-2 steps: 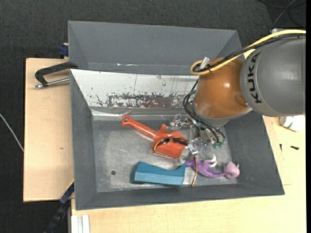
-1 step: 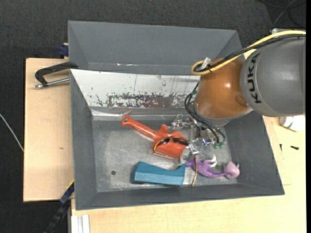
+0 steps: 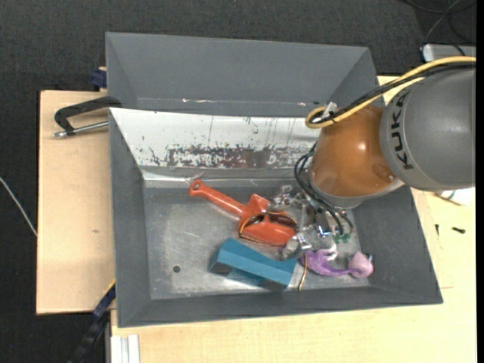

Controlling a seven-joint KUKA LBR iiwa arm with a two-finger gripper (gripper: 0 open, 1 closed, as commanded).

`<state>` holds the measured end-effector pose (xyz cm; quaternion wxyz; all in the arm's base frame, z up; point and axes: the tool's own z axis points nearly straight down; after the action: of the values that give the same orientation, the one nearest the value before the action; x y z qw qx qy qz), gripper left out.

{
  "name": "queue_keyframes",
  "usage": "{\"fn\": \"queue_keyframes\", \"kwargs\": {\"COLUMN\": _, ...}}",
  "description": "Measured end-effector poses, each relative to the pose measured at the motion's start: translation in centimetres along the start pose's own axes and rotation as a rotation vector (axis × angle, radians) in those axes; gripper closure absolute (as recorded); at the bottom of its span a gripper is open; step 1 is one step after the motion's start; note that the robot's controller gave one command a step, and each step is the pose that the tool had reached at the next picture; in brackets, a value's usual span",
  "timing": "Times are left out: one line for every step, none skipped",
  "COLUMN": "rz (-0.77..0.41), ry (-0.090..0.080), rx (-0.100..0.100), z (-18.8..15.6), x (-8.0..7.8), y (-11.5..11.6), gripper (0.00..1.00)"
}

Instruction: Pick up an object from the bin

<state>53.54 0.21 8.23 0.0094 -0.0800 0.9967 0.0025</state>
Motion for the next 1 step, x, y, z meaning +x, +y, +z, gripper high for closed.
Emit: {"fn": "queue_keyframes", "kwargs": {"rz": 0.073, "ry": 0.012, "rx": 0.006, "z": 0.65, "x": 2.26, "y": 0.76, "gripper": 1.0}}
